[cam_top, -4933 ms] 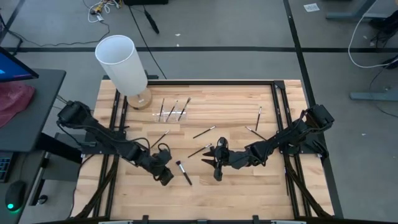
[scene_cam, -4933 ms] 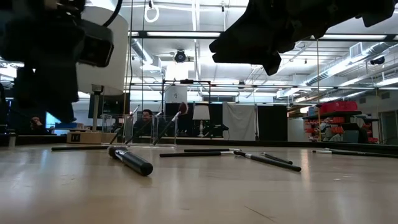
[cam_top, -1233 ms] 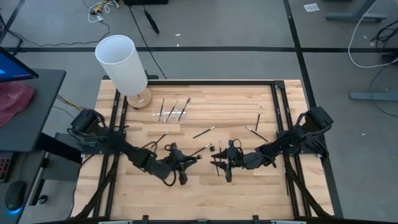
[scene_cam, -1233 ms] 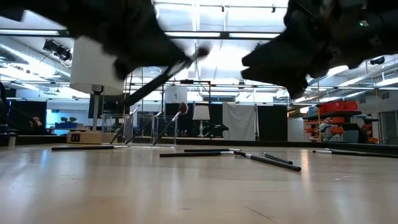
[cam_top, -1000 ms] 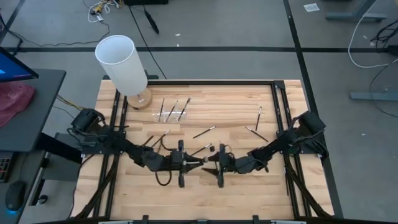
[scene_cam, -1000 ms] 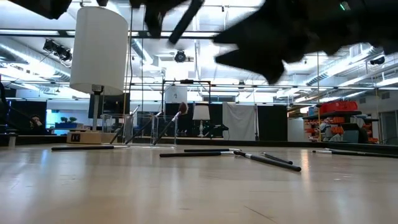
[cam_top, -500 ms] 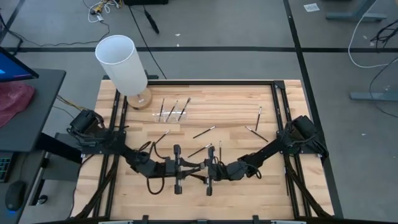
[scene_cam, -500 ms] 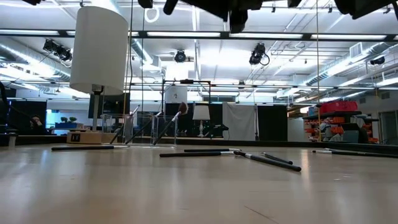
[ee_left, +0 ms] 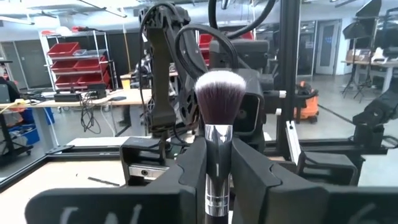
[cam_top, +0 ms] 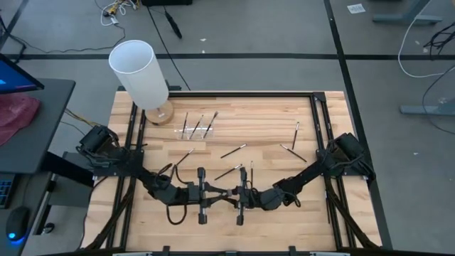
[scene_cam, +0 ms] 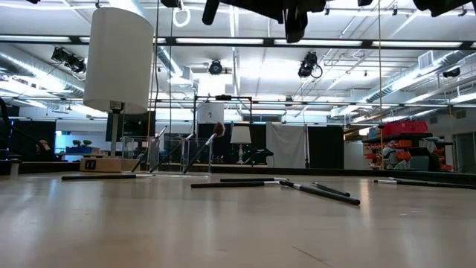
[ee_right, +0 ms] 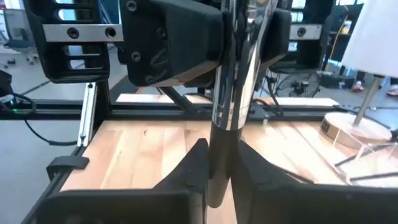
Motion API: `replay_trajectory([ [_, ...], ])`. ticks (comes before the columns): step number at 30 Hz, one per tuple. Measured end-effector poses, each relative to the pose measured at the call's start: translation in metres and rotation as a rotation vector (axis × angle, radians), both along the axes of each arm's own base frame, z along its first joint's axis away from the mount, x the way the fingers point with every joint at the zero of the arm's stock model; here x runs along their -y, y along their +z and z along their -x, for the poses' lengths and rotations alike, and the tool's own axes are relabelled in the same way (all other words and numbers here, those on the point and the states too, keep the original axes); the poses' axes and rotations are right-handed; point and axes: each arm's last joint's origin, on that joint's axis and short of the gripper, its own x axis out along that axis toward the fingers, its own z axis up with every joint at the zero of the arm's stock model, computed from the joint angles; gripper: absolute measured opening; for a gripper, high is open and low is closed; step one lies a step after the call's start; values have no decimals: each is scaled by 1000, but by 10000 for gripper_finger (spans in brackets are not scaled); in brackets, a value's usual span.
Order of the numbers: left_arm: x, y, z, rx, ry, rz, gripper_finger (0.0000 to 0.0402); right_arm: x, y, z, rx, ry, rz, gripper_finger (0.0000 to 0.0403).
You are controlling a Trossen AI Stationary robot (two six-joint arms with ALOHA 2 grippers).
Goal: Put items in baskets/containers
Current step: Put the powder brush into the transparent organizer
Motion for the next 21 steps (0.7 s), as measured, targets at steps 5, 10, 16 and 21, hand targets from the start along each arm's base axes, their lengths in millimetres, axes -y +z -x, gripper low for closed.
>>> replay_trajectory([
  [5, 3, -6, 2, -66, 0, -52, 114, 3, 0, 5, -94, -30, -13, 31],
  [10, 3, -17, 1, -160, -7, -58, 174, 8, 6, 13, -191, -52, -60, 32],
  [16, -6, -20, -4, -174, 17, 2, 208, 11, 6, 12, -198, -27, -77, 32],
  [21, -10, -19, -8, -174, -48, 12, 204, 12, 6, 11, -202, -17, -77, 33],
])
